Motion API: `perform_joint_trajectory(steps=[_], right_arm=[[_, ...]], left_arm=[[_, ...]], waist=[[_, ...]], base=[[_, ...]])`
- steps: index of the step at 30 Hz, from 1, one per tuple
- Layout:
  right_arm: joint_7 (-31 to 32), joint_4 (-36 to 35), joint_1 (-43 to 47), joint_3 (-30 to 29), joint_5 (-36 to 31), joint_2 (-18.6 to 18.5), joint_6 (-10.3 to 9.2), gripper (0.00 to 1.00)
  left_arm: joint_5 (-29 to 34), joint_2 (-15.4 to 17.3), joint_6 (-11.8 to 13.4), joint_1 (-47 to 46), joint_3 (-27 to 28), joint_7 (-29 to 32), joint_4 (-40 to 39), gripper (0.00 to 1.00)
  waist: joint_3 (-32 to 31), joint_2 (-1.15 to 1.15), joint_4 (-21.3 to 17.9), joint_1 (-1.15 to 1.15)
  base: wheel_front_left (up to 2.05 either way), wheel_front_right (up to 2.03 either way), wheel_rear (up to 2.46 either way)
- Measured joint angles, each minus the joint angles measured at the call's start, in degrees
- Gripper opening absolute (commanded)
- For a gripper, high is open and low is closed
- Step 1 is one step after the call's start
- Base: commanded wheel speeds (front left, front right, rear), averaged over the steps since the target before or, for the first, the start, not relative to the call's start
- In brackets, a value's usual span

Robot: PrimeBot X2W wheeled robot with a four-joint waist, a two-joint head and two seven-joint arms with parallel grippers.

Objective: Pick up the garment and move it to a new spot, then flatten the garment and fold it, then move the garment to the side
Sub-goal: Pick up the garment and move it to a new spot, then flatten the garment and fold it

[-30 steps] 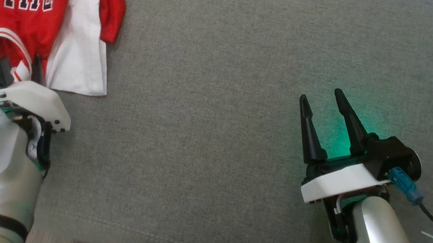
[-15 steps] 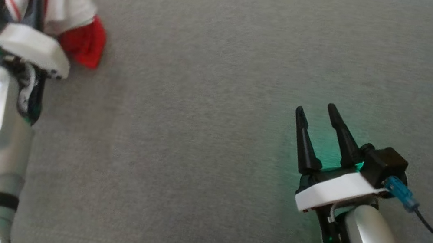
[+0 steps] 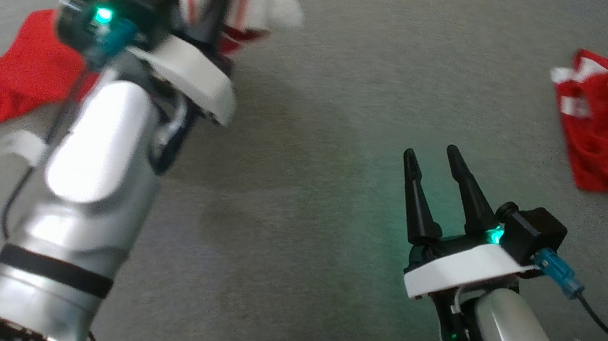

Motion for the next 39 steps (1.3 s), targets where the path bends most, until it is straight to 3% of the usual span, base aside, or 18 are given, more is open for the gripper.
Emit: perform_joint_trajectory(steps=[4,8,9,10,11,15,19,24,29,39], right_arm=[[0.0,-0.4,0.0,0.7,0.7,0.0,0.0,1.0],[0.0,-0.7,0.0,1.0,1.5,0.0,0.0,1.0],[0.0,-0.7,0.0,0.9,1.6,0.0,0.0,1.0],[0.0,-0.7,0.0,0.9,1.6,0.0,0.0,1.0],[0.0,-0.8,0.0,0.9,1.6,0.0,0.0,1.0],[0.0,-1.0,0.0,0.5,1.6,0.0,0.0,1.0],[0.0,-1.1,0.0,0.3,1.5,0.1,0.0,1.0],[0.0,-0.7,0.0,0.1,0.4,0.1,0.0,1.0],[0.0,0.4,0.1,1.0,-1.1,0.1,0.0,1.0],[0.0,8.1,2.5,5.4,-1.5,0.2,0.0,1.0]], left_arm=[[-6.3,-0.1,-0.2,0.0,-9.5,0.0,-0.3,0.0],[-12.4,-0.2,2.9,0.1,-19.8,0.0,-0.2,0.0],[-14.0,-0.2,4.0,0.1,-21.3,0.0,-0.1,0.2],[-15.3,-0.2,5.0,0.2,-22.5,0.0,0.2,0.52],[-16.5,-0.2,6.2,0.3,-23.2,0.0,0.5,1.0],[-19.2,-0.1,9.3,1.2,-24.3,0.0,1.9,1.0],[-19.3,0.0,10.8,4.6,-23.7,0.0,3.0,1.0],[-18.3,0.3,12.5,11.6,-18.9,0.0,1.8,1.0],[-15.6,0.6,14.2,18.8,-12.1,0.0,-4.8,1.0],[-12.3,0.6,13.6,32.7,-1.8,0.0,-13.6,1.0]], waist=[[0.4,0.0,-4.4,0.0],[1.1,0.0,-8.1,0.0],[1.3,0.0,-8.7,0.0],[1.5,0.0,-9.3,0.0],[1.7,0.0,-9.6,0.0],[2.1,0.0,-8.8,0.0],[2.0,0.0,-6.3,0.0],[1.4,0.0,-2.1,0.0],[0.6,0.0,2.6,0.0],[-1.5,0.0,9.8,0.0]], base=[[0.0,0.0,0.0],[0.0,0.0,0.0],[0.0,0.0,0.0],[0.0,0.0,0.0],[0.0,0.0,0.0],[0.0,0.0,0.0],[0.0,0.0,0.0],[0.0,0.0,0.0],[0.0,0.0,0.0],[0.0,0.0,0.0]])
